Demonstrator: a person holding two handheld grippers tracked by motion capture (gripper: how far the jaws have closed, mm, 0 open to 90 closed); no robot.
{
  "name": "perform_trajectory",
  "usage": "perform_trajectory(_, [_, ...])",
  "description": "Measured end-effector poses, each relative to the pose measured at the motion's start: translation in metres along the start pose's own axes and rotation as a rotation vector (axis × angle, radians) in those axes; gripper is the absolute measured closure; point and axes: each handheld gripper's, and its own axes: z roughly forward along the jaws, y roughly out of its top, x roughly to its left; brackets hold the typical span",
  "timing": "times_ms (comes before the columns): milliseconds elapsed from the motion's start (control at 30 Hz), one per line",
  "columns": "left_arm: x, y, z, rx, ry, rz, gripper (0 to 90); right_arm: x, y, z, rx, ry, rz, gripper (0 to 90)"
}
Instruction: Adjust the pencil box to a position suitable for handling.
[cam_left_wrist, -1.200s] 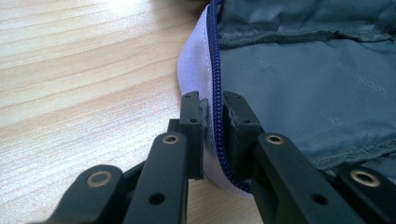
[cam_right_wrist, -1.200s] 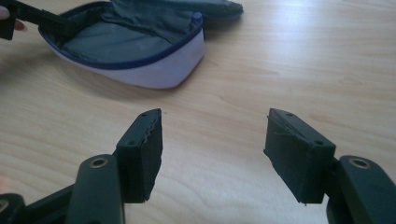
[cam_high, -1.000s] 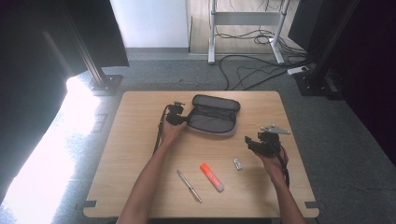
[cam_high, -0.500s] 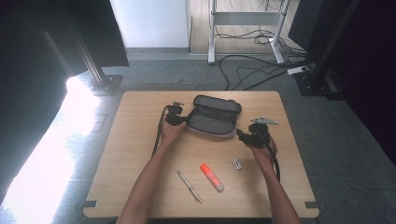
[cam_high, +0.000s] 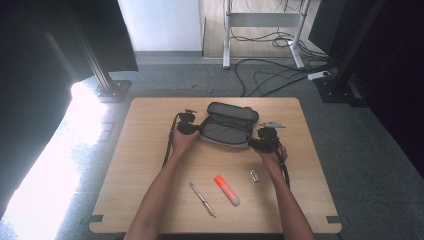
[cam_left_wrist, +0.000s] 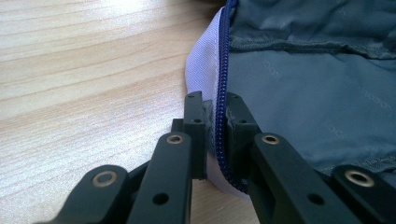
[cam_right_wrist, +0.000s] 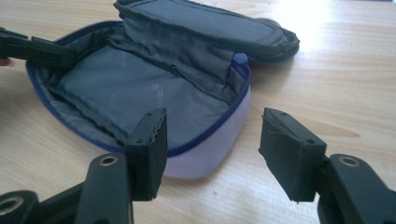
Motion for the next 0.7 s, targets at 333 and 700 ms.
perform_trajectory(333, [0.001, -0.001, 0.0, 0.001, -0.004, 0.0, 82.0, 0.001, 0.004, 0.015, 0.031, -0.011, 0.023, 42.6])
perform_trajectory(700, [0.002, -0.002, 0.0, 0.001, -0.007, 0.0, 81.9, -0.002, 0.002, 0.028, 0.056, -0.048, 0.03, 45.4])
